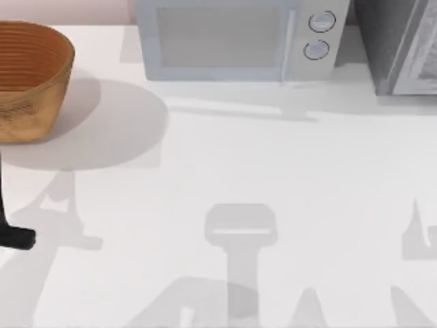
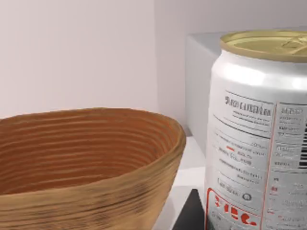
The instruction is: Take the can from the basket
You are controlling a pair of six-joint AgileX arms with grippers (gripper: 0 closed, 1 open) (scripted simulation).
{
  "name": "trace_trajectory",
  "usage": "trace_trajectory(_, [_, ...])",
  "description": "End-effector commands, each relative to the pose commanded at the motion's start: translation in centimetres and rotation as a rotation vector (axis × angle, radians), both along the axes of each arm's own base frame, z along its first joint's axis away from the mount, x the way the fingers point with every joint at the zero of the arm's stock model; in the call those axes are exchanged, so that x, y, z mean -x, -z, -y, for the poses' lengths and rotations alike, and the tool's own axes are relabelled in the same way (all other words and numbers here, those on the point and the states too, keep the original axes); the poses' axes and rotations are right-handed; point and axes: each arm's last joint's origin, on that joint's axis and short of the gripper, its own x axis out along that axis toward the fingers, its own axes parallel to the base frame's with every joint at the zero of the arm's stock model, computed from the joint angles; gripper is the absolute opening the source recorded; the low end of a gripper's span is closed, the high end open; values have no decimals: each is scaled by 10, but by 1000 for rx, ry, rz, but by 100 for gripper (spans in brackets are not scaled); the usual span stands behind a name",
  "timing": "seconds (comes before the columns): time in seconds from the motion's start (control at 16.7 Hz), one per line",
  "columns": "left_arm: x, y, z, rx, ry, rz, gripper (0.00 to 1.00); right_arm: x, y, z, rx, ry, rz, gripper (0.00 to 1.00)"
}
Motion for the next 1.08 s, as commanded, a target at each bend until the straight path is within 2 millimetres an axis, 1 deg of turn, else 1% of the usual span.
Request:
trace_trajectory(0.3, [-29, -32, 14, -35, 211, 15, 0, 0, 0, 0, 0, 0, 0, 100])
trace_trajectory(0.54, [-58, -49, 27, -54, 365, 40, 0, 0, 0, 0, 0, 0, 0, 100])
trace_trajectory(0.84, [-97, -61, 44, -72, 545, 80, 0, 0, 0, 0, 0, 0, 0, 100])
trace_trajectory(1.08, [-129, -60, 58, -82, 681, 111, 0, 0, 0, 0, 0, 0, 0, 100])
